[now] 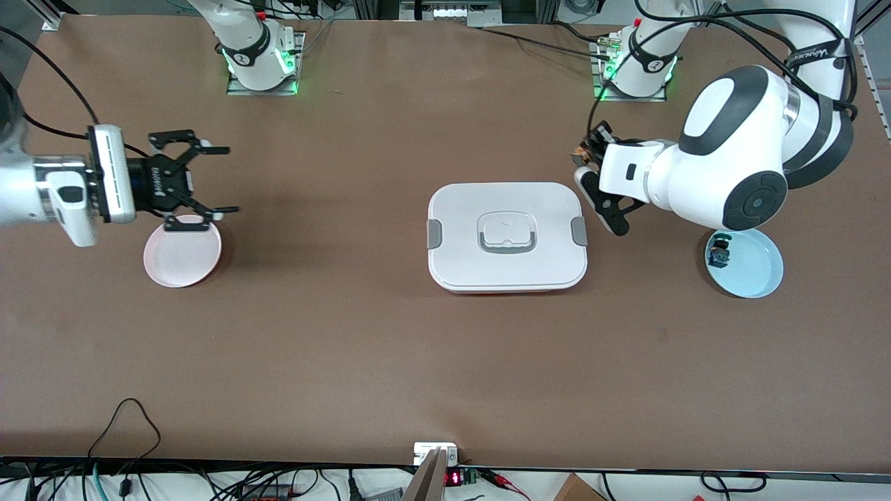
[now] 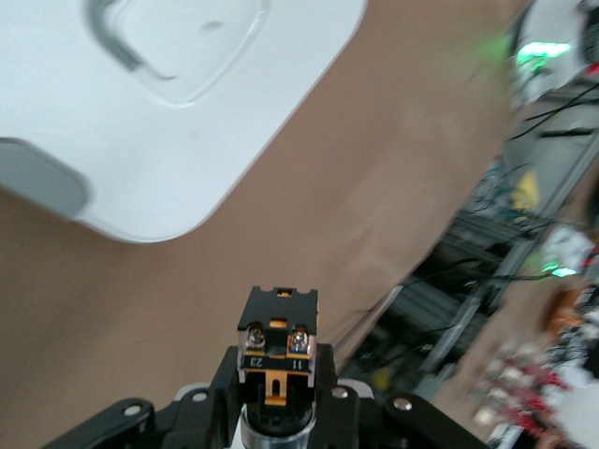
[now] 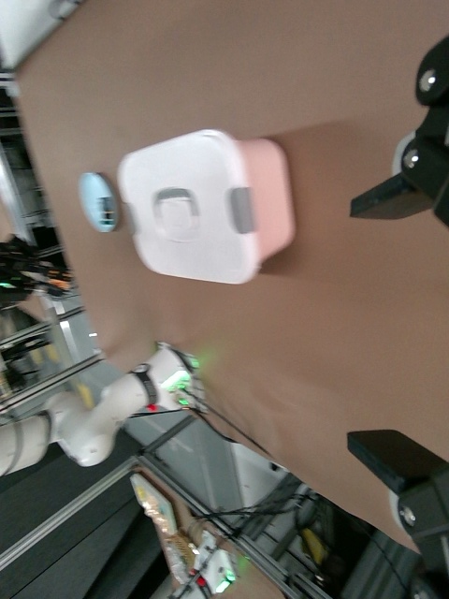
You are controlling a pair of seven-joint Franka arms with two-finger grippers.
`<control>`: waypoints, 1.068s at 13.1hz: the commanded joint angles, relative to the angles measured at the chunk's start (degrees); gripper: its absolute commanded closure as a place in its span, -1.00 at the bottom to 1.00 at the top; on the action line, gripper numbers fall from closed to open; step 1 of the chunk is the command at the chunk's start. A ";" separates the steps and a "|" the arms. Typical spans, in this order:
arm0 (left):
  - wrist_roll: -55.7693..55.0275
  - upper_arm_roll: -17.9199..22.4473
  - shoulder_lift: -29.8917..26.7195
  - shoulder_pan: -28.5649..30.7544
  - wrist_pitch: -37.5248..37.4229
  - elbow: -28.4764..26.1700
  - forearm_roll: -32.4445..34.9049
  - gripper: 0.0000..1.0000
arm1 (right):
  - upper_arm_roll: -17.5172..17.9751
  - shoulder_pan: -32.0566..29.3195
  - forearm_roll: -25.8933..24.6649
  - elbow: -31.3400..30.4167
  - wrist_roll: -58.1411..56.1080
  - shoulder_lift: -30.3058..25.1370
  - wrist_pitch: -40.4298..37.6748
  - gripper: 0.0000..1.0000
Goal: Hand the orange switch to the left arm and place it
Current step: 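Carry the switch toward the blue plate while the right gripper withdraws, then lower the orange switch onto the blue plate with the left gripper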
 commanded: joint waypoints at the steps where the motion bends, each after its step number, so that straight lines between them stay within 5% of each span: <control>1: 5.85 -0.25 -0.17 -0.01 2.75 0.13 8.98 0.74 | 1.00 -3.47 -10.18 4.96 9.56 -0.56 -4.66 -1.00; 7: 22.35 -0.25 2.82 0.68 17.13 -6.26 34.63 0.73 | 1.70 0.63 -40.59 14.56 34.86 -3.00 -7.49 -1.00; 14: 43.90 0.10 4.31 14.47 43.15 -17.18 44.51 0.76 | 1.62 11.00 -53.97 14.38 63.28 -5.92 -7.32 -1.00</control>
